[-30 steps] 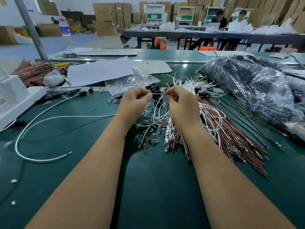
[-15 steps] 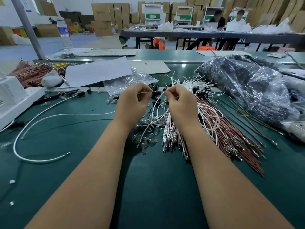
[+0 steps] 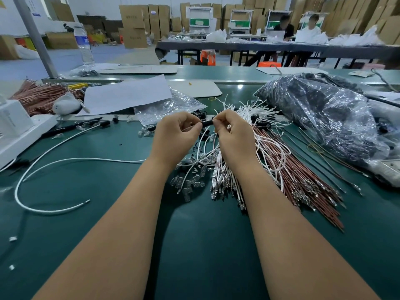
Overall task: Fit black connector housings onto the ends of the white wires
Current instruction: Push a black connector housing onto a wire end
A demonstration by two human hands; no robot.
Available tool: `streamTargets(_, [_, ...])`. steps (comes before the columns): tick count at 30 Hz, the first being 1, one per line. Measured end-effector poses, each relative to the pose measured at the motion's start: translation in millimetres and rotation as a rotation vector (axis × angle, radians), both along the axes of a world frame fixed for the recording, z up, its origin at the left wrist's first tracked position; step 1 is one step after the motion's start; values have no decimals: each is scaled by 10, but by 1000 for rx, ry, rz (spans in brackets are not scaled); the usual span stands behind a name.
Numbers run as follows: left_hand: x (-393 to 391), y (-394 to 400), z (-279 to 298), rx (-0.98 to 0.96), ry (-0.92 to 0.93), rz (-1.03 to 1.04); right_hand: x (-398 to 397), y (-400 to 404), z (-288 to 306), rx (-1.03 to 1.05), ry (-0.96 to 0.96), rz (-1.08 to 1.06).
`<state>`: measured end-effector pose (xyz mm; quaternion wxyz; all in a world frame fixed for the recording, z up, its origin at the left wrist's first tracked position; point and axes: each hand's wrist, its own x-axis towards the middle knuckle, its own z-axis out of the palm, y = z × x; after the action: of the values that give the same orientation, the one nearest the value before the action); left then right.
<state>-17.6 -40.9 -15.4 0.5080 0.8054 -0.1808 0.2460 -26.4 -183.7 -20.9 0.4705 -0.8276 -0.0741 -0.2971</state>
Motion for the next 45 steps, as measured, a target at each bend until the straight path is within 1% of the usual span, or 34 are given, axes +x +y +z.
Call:
streamTargets(4, [-26, -4, 21, -76, 46, -60, -17, -3, 22, 48, 16, 55])
streamTargets(9, [-23, 56, 44, -169, 87, -88, -45, -13, 88, 220, 94, 131])
streamTargets(11, [-22, 48, 41, -173, 99, -91, -51, -14, 99, 279, 134, 189])
streamTargets(14, [-20, 14, 58, -165, 122, -123, -47, -2, 116, 271, 155, 263])
streamTargets(16, [-21, 14, 78, -168, 153, -141, -43, 10, 137, 329, 177, 290])
streamTargets(20, [-40, -11, 118, -209, 240, -209, -36, -18, 159, 477, 188, 293])
streamTargets(23, [0, 4, 110, -233, 317, -254, -42, -20, 169, 506, 179, 284])
streamTargets(25, [19, -2, 84, -251, 324, -242, -30, -6, 183, 414, 162, 232])
streamTargets(27, [-4, -31, 63, -273, 275, -215, -21, 1, 207, 247, 136, 150])
streamTargets(29, [-24, -49, 61, -321, 243, -215, -24, -13, 264, 132, 107, 97])
streamTargets(32, [-10, -41, 54, -363, 224, -240, -21, -104, 407, 55, 51, -1])
streamTargets(35, [-8, -30, 47, -364, 201, -241, 13, -293, 571, -7, 24, -200])
streamTargets(37, [-6, -23, 38, -346, 199, -223, 18, -468, 627, -61, 83, -317])
streamTargets(39, [-7, -28, 28, -293, 214, -185, 10, -641, 614, -150, 182, -408])
streamTargets(45, [-48, -56, 10, -194, 213, -153, -83, -1041, 320, -331, 521, -668])
